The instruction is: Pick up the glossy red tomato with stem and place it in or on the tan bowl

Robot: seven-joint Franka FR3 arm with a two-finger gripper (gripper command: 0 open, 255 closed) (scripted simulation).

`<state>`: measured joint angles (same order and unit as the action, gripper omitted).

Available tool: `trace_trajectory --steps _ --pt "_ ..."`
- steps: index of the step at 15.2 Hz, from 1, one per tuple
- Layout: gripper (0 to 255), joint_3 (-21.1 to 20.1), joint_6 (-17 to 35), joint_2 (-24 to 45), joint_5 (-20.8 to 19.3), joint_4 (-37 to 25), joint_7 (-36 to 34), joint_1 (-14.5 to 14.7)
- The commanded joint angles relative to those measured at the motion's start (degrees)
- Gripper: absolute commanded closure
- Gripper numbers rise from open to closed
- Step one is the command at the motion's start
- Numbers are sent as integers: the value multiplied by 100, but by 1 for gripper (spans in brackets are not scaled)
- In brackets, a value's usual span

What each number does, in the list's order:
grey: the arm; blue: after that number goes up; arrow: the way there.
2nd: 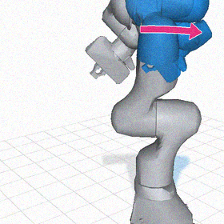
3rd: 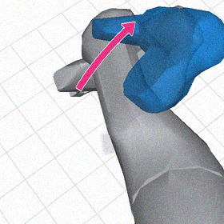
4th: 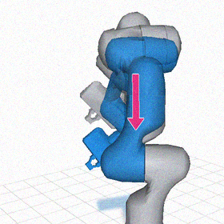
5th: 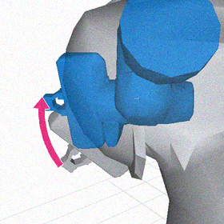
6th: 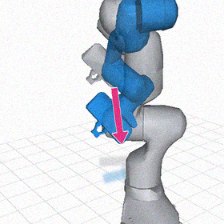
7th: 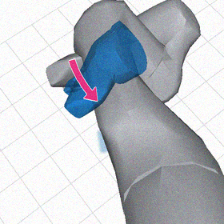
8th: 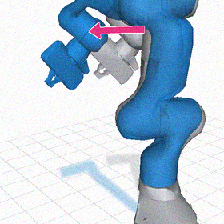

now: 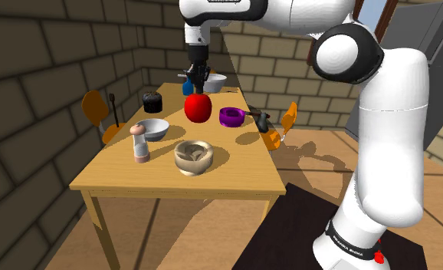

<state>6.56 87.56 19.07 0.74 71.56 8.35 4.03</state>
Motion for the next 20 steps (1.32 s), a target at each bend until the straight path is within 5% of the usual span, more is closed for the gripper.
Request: trace_trajectory --steps 1,20 --pt "255 -50 -295 411 30 -704 -138 67" --pt "255 -58 1317 141 4 1178 -165 120"
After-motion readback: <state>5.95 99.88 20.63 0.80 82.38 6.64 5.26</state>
